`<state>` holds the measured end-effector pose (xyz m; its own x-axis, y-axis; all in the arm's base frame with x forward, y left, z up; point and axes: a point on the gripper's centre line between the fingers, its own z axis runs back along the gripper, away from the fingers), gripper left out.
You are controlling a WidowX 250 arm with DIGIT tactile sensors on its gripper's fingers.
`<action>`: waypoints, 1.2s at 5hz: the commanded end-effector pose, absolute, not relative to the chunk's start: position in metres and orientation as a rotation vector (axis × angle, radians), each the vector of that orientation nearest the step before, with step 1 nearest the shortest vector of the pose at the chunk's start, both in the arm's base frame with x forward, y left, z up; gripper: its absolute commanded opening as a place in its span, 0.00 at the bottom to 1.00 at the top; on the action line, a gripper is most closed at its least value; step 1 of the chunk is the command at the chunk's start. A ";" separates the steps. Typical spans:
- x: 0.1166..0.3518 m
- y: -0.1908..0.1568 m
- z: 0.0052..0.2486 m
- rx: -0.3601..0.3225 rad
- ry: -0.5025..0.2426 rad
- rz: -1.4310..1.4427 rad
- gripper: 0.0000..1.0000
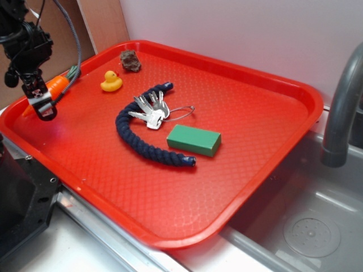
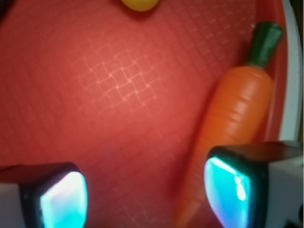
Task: Grab the carrot.
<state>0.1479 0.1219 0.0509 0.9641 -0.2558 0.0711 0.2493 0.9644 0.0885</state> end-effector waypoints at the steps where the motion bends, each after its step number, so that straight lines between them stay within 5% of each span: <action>1: 0.136 0.164 0.087 0.148 -0.134 -0.114 1.00; 3: 0.140 0.172 0.060 0.137 -0.027 0.034 1.00; 5: 0.146 0.180 0.046 0.139 -0.013 0.038 1.00; 6: 0.159 0.160 0.034 0.089 -0.006 -0.012 1.00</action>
<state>0.1674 0.1468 0.0277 0.9999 -0.0114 -0.0029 0.0116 0.9980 0.0629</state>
